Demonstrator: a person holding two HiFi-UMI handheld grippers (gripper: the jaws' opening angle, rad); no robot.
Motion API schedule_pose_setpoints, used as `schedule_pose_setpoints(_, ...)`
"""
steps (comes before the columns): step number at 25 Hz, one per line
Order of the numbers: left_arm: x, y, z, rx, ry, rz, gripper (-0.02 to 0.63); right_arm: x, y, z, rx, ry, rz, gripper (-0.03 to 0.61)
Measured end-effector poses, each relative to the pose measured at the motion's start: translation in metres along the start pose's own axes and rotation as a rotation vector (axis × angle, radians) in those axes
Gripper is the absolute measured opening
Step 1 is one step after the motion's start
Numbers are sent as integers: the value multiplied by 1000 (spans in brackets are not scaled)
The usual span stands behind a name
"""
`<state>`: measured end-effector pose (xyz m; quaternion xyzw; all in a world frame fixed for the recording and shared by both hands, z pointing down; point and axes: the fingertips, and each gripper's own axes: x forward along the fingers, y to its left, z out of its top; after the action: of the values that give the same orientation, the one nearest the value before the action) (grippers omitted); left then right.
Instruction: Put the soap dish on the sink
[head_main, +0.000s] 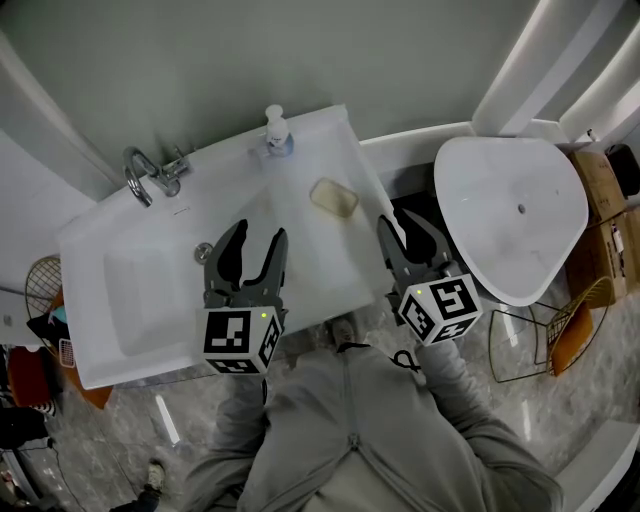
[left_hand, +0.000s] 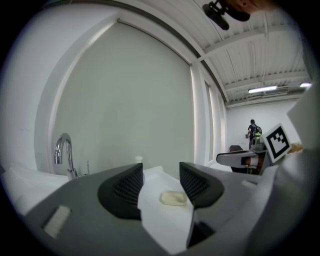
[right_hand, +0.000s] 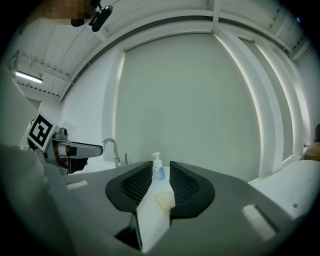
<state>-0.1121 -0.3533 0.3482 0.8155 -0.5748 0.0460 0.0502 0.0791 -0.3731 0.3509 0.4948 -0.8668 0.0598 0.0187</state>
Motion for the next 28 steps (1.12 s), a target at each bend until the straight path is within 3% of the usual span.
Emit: schedule_pose_setpoints(28, -3, 4, 3, 11, -12, 12, 255, -6, 3, 2, -30, 2, -14, 86)
